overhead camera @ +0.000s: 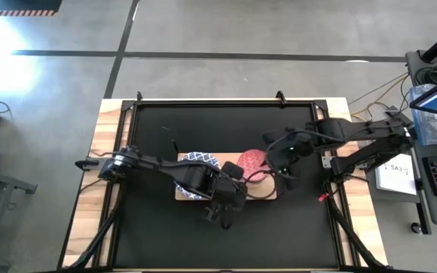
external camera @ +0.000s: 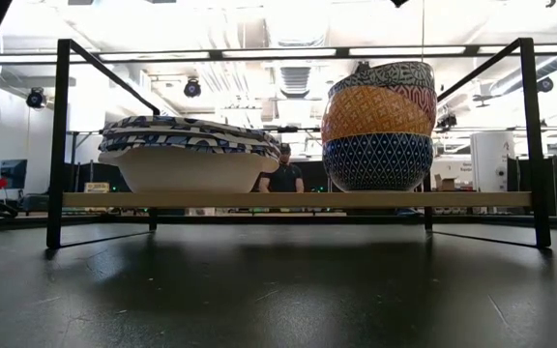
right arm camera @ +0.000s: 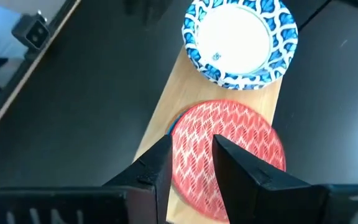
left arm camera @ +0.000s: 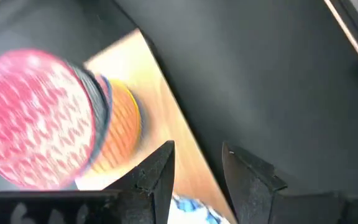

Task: Place and stack bowls onto a shelf
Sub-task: Return to Home Position

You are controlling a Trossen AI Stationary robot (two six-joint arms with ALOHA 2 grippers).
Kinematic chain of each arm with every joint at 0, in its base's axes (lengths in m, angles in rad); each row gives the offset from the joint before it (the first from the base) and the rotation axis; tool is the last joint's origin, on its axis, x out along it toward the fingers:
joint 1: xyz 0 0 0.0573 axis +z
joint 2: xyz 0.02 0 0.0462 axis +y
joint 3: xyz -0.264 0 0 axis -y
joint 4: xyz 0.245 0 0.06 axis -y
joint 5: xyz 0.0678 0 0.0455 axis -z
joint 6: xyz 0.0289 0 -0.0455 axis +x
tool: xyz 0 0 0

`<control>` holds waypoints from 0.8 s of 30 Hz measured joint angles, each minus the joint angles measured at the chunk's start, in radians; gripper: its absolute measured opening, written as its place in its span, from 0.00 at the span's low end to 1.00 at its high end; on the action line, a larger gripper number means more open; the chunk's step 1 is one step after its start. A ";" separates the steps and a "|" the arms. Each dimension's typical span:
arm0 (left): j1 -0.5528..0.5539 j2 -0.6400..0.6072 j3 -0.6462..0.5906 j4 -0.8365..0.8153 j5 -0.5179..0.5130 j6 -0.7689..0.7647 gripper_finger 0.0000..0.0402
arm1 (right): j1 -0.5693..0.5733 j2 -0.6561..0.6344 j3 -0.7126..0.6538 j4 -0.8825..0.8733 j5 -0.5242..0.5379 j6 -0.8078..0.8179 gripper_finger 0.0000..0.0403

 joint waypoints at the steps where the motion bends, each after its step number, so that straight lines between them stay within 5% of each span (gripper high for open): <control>1: 0.000 -0.003 0.000 -0.024 0.009 -0.019 0.29 | 0.000 -0.010 -0.001 -0.006 0.000 0.018 0.25; 8: -0.006 -0.050 -0.033 -0.162 0.050 -0.140 0.23 | 0.014 -0.107 -0.067 -0.035 -0.001 0.191 0.25; 15: -0.075 -0.267 -0.379 0.012 0.025 -0.298 0.17 | 0.051 -0.243 -0.222 0.064 -0.002 0.344 0.24; 18: -0.150 -0.414 -0.595 0.172 -0.132 -0.445 0.16 | 0.058 -0.294 -0.276 0.141 0.001 0.371 0.24; 24: -0.338 -0.636 -0.970 0.490 -0.604 -0.616 0.16 | 0.058 -0.386 -0.361 0.305 0.038 0.375 0.24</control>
